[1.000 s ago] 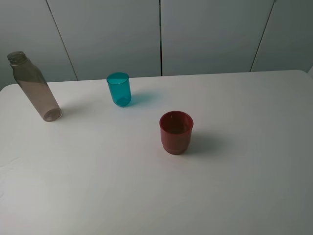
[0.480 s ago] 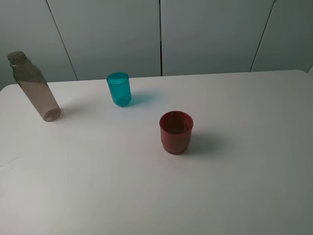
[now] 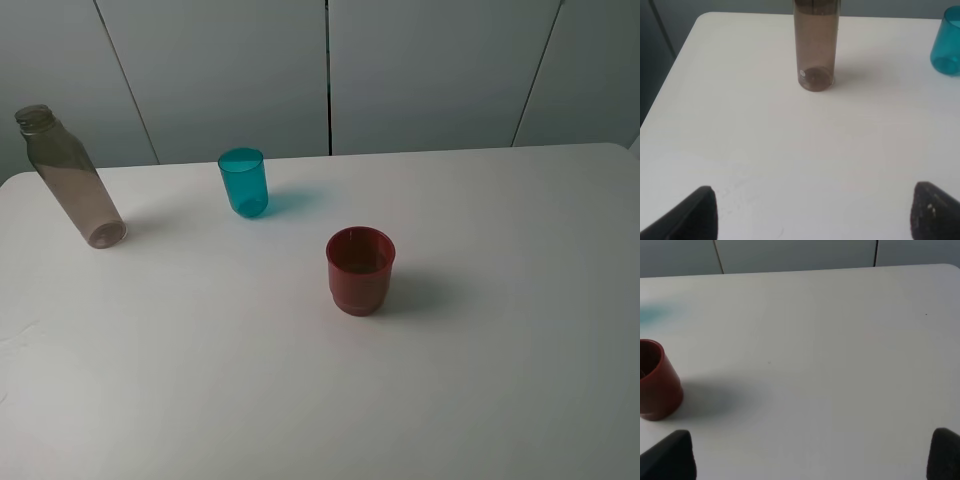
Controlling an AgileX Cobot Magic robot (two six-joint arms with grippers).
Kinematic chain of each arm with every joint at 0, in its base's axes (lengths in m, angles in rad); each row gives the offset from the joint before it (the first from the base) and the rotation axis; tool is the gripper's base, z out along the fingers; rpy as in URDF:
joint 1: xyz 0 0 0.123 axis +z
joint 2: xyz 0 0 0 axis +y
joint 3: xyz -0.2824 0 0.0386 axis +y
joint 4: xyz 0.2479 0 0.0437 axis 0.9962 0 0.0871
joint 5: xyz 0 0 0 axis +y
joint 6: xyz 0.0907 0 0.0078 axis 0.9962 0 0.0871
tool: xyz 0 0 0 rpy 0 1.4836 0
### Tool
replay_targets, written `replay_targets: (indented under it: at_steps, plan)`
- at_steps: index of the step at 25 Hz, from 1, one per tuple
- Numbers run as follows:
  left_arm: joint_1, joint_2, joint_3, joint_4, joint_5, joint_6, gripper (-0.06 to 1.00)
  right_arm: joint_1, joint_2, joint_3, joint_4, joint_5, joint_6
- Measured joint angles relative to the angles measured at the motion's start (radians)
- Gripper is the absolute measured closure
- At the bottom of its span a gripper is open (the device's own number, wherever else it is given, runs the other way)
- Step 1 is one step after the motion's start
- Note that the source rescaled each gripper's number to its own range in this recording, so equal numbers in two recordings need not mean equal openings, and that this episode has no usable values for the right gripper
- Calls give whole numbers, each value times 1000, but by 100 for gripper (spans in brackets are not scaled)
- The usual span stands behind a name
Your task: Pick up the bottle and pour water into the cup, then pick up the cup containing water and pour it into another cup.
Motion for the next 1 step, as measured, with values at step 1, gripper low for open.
replay_targets:
  at_steps: [1]
  plan:
    - [0,0,0,0,0,0,0,0,0,0,0,0,6]
